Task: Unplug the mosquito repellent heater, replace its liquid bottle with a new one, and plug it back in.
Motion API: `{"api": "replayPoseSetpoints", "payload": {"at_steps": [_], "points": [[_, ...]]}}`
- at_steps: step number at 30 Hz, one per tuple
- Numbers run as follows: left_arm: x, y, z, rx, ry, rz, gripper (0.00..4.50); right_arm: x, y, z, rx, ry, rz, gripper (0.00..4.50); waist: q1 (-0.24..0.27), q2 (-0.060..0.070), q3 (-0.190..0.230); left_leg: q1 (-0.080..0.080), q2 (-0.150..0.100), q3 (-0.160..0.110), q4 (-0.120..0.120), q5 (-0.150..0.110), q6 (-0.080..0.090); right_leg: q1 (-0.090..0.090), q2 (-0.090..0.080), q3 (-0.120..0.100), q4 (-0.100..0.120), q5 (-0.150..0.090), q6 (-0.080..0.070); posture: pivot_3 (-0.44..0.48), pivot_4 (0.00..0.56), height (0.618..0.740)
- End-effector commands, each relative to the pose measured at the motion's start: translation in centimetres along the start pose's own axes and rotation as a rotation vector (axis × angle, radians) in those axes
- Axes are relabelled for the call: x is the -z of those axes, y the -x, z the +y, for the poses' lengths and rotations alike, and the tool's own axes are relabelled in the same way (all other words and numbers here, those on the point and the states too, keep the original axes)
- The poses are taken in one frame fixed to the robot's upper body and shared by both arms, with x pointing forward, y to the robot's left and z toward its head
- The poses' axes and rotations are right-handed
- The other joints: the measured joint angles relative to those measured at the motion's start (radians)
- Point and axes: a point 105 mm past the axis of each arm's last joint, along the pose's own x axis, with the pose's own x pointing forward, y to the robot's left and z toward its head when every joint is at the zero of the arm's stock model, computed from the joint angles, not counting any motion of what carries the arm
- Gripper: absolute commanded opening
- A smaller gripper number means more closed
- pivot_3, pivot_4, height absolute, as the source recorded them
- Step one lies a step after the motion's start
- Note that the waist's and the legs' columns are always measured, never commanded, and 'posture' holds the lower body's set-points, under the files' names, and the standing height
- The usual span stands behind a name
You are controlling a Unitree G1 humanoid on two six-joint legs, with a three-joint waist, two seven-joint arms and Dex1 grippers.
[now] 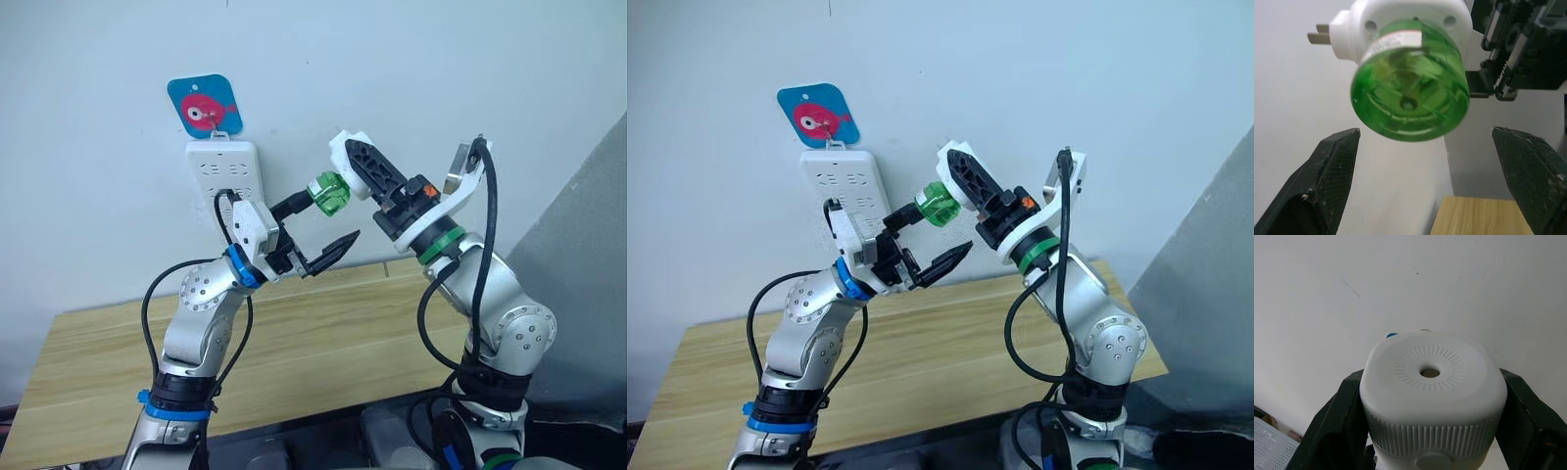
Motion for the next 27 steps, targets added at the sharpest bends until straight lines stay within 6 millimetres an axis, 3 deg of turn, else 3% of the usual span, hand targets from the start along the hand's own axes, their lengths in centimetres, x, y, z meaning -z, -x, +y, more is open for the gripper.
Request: {"api": "replayPoseSetpoints", "payload": {"at_steps": [1, 24, 27], "points": [[-1.67, -0.29, 0.19, -0.013, -0.054, -0.055, 4.5, -0.2, 0.15, 0.85, -0.033, -0.003, -0.013, 2.98, 0.0, 0.0, 0.0, 0.0, 0.0, 0.0, 0.0, 0.0, 0.0, 0.0, 0.0, 0.0, 0.0, 0.0, 0.001, -0.233, 0.074, 0.728], [-2.37, -0.29, 0.18, 0.0, -0.064, -0.062, 4.5, -0.18, 0.23, 0.14, -0.001, 0.009, -0.014, 2.98, 0.002, 0.0, 0.0, 0.0, 0.0, 0.0, 0.0, 0.0, 0.0, 0.0, 0.0, 0.0, 0.0, -0.002, 0.003, -0.221, 0.072, 0.728], [-2.36, -0.46, -0.01, 0.009, -0.068, -0.061, 3.93, -0.13, 0.19, 0.27, -0.008, 0.006, -0.011, 2.98, 0.003, 0.0, 0.0, 0.0, 0.0, 0.0, 0.0, 0.0, 0.0, 0.0, 0.0, 0.0, 0.0, -0.002, 0.003, -0.221, 0.072, 0.728]]}}
